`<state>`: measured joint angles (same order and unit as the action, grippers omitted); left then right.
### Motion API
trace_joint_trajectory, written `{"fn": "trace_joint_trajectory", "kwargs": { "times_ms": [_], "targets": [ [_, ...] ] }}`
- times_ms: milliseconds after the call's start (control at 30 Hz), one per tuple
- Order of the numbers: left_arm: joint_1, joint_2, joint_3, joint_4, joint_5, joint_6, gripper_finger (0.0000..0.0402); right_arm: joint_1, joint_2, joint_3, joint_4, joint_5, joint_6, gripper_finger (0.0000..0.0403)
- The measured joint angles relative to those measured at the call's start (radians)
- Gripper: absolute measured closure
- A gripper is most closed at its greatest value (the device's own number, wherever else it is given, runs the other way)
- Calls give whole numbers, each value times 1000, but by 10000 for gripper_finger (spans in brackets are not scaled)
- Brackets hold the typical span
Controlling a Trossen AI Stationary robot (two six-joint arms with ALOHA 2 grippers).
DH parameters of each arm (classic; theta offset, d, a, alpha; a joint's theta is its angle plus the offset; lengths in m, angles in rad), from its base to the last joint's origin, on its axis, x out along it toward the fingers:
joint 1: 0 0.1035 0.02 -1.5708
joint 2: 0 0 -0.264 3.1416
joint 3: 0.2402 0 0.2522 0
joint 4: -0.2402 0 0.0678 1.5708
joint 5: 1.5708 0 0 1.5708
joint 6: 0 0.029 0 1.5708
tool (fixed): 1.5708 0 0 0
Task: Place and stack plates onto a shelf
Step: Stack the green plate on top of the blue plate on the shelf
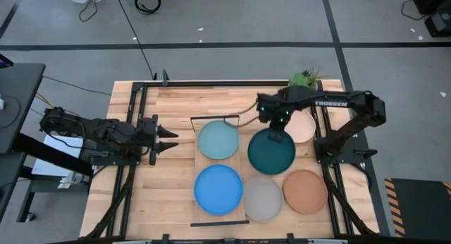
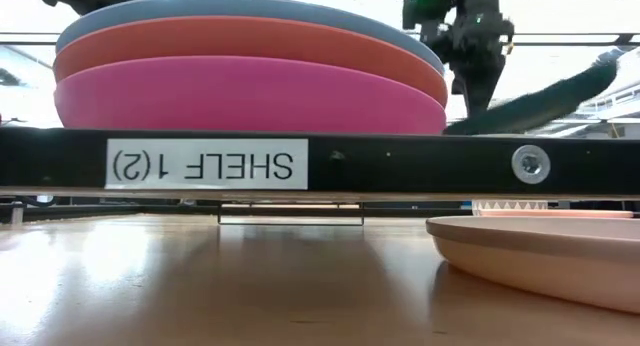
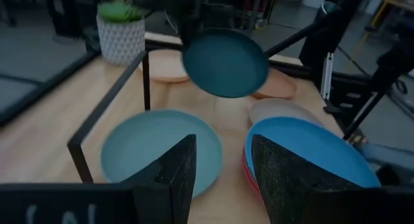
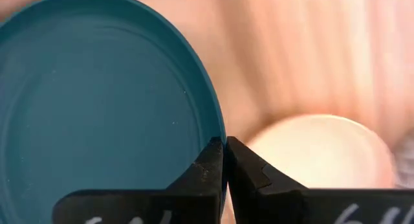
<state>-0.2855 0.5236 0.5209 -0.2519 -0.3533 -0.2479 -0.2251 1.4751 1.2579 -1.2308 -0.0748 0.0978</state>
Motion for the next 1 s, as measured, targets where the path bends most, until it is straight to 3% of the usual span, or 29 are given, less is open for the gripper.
{"fn": "trace_joint_trajectory", "kwargs": {
  "times_ms": [200,367,1000],
  "targets": [
    [0,0,0,-1,-1,119,247,157,-21,0,83,-23,111,388],
    [0,0,0,-9,-1,128,247,241,-21,0,157,-23,189,388],
    [0,12,-57,40,-1,78,247,362,-21,0,401,42,278,388]
  ]
}}
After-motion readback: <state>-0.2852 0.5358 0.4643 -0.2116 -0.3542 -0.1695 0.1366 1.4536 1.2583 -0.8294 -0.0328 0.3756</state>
